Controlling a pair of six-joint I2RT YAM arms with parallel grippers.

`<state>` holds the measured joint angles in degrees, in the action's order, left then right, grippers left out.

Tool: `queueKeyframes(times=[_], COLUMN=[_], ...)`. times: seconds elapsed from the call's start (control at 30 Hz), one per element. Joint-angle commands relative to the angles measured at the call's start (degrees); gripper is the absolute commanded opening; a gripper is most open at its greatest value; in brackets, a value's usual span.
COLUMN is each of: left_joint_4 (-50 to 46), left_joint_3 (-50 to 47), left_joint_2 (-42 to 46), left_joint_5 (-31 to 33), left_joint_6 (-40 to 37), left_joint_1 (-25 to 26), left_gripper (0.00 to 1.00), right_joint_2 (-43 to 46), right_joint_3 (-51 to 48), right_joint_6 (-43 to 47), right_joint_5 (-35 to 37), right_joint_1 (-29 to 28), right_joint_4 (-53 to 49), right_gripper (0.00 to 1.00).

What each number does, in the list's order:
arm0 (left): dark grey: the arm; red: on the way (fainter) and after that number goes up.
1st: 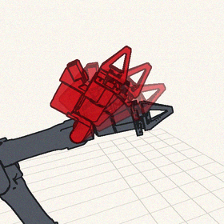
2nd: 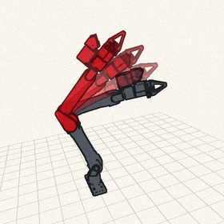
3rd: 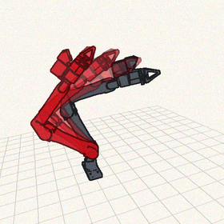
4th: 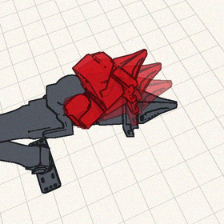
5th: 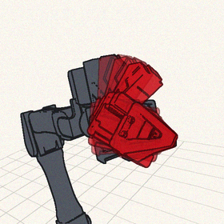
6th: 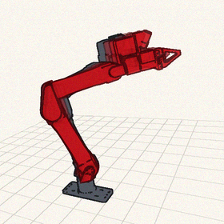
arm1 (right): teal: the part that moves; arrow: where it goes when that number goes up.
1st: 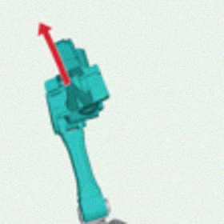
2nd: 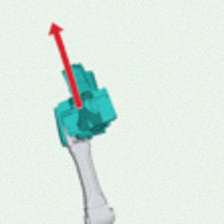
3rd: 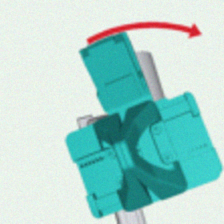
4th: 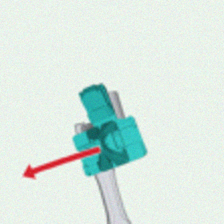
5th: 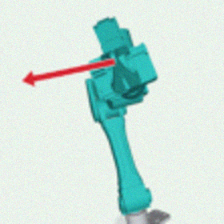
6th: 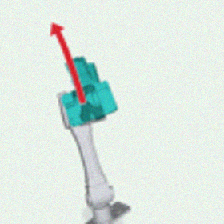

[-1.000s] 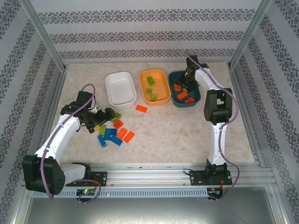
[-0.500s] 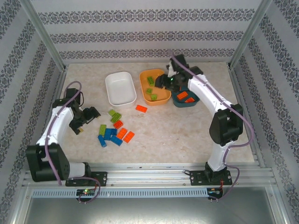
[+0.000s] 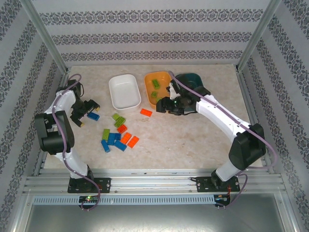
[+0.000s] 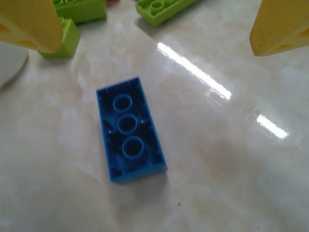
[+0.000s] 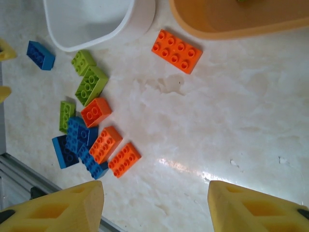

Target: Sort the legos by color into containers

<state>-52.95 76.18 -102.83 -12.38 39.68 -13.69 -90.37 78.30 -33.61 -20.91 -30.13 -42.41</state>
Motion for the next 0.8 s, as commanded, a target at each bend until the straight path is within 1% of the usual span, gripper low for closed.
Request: queueKeyframes(times=[0.0,0.13,0.3,0.53,0.57,0.63,0.7,0.77], left_joint_4=[-1.1,-2.7,-2.6,-0.5,-0.2,0.3,0.7,1.2], left_joint_3=[3.9,7.5,9.5,9.8,9.9,10.3,10.6,10.9], left_joint_2=[-3.2,-7.6,-11.1,-14.8,-15.4,-16.4,-17.2,-17.6], left_joint_5=[-0.1,2.1,1.9,0.4,0.0,-0.6,-1.0,-1.1], left_joint_6=[-0.4,-2.0,-2.5,-2.0,-1.9,-1.8,-1.9,-1.9], left_joint_1=[-1.1,-1.2,-1.4,-1.4,-1.4,-1.4,-1.4,-1.4], left_gripper=[1.0,1.0,0.99,0.9,0.88,0.8,0.68,0.59], right_joint_2=[1.6,2.1,2.8,3.5,3.6,3.8,3.9,4.1], right_joint_3=[-3.0,-4.6,-5.2,-6.0,-6.0,-6.0,-5.8,-5.7], right_joint_6=[-1.4,-2.5,-3.5,-5.3,-5.6,-6.0,-6.5,-6.8], right_joint_5=[1.5,1.7,2.0,3.3,3.5,4.1,4.7,5.1], right_joint_1=[0.1,0.1,0.0,-0.9,-1.3,-1.8,-2.4,-2.8], right_joint_4=[1.1,1.5,1.6,1.9,2.0,1.8,1.6,1.4], right_gripper=[0.59,0.59,0.59,0.58,0.58,0.58,0.58,0.58])
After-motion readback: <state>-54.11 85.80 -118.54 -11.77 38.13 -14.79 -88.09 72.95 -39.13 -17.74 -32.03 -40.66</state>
